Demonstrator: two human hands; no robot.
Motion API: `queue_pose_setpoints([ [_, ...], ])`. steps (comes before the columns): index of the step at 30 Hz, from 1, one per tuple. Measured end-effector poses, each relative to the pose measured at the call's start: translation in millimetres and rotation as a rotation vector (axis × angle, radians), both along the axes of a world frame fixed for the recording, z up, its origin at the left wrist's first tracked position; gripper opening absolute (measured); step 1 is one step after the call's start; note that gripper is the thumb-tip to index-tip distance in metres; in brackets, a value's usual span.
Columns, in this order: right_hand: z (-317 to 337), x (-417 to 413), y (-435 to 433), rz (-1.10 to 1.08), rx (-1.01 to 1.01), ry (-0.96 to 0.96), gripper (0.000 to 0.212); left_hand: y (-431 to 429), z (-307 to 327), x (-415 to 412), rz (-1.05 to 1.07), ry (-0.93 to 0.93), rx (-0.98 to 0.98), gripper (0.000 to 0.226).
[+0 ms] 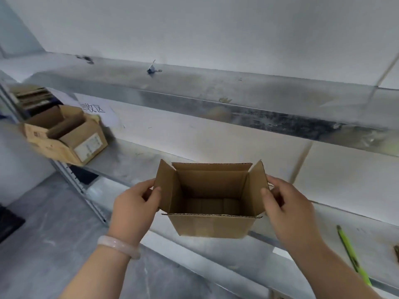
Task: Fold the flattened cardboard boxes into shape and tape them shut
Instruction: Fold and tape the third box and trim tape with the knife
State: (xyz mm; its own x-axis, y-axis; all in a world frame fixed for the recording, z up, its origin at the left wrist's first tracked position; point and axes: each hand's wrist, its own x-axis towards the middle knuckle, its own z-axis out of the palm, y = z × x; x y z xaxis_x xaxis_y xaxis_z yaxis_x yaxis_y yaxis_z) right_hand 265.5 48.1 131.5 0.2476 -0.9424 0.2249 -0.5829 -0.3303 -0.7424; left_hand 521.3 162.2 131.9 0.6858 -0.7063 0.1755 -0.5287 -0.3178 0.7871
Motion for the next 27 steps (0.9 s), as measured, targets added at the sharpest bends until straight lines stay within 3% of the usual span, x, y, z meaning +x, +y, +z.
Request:
queue_pose_setpoints([
  [14,-22,288,8,0.174,0.032,0.027,0.035,74,-17,240,0.18,0.191,-0.082,0.018],
  [18,-26,349,-2,0.157,0.109,0.004,0.037,67,-19,301,0.144,0.221,-0.069,0.018],
  [27,-37,440,-58,0.095,0.225,-0.051,0.033,16,-41,377,0.188,0.486,-0.099,0.026],
])
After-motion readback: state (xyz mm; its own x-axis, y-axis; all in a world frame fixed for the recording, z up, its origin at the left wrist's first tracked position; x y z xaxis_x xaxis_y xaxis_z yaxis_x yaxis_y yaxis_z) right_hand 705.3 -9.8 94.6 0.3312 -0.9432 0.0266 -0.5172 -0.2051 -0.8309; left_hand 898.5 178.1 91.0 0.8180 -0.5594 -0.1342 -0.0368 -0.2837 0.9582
